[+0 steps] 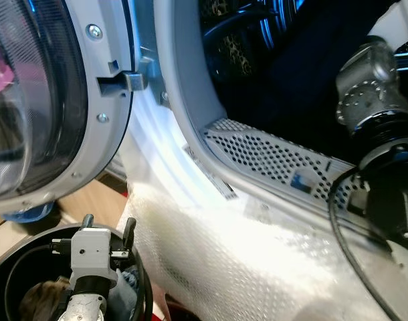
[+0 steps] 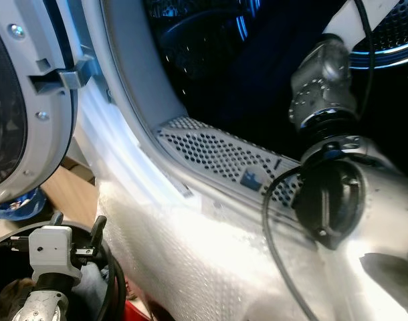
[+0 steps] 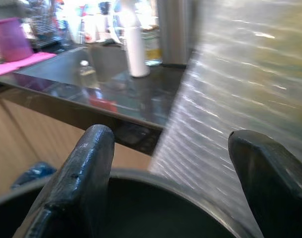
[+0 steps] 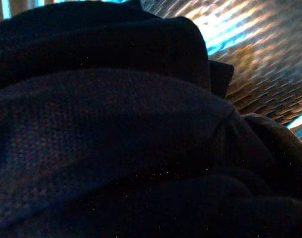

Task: Clothes washing

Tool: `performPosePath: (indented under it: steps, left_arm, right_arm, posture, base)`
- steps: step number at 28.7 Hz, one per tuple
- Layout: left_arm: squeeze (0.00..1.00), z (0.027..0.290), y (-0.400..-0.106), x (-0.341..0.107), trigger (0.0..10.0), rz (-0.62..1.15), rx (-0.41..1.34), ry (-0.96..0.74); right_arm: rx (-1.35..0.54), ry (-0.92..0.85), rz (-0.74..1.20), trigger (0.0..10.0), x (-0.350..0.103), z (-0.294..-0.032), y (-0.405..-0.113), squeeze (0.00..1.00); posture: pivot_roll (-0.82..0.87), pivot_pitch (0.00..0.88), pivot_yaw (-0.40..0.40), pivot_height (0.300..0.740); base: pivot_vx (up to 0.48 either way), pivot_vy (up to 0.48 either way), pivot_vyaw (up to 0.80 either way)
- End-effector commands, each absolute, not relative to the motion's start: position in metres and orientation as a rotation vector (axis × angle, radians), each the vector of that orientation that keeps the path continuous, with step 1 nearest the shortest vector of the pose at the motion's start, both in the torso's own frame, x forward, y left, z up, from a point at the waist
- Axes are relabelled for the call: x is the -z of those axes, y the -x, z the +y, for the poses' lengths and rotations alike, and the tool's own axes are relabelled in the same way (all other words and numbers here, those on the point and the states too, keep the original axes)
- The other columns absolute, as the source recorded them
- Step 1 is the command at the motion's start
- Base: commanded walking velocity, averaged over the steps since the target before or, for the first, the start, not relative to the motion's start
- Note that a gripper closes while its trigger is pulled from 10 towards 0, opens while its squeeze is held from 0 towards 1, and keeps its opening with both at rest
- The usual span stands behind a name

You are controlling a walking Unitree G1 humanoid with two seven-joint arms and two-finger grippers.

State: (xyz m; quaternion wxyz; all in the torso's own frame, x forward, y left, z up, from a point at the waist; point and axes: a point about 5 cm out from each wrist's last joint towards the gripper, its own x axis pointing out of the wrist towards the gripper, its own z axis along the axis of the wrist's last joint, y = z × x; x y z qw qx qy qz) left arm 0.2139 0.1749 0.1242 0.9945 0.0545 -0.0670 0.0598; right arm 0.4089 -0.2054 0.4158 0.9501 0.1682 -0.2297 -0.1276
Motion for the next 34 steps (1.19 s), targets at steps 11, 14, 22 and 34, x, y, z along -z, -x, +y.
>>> performPosePath:
  steps: [11,14,22,34]
  left_arm:
    - [0.00,0.172,-0.215,-0.121,10.0,-0.112,-0.088,-0.097]
    - [0.00,0.172,-0.216,-0.120,10.0,-0.104,-0.083,-0.098]
    - [0.00,0.166,-0.216,-0.116,10.0,-0.070,-0.031,-0.081]
    - [0.00,0.159,-0.215,-0.110,10.0,-0.021,0.025,-0.046]
  right_arm:
    - [0.555,-0.033,-0.609,10.0,-0.464,-0.233,-0.382,0.00]
    - [0.501,0.079,-0.612,10.0,-0.474,-0.229,-0.381,0.00]
    - [0.302,0.239,-0.429,10.0,-0.447,-0.217,-0.398,0.00]
    - [0.103,0.243,-0.440,10.0,-0.474,-0.236,-0.382,1.00]
  posture:
    - [0.17,0.071,-0.056,0.740]
    - [0.17,0.076,-0.053,0.740]
    - [0.15,0.086,-0.040,0.740]
    - [0.10,0.100,-0.036,0.740]
  base:
    - [0.000,0.000,0.00]
    - [0.000,0.000,0.00]
    - [0.000,0.000,0.00]
    - [0.000,0.000,0.00]
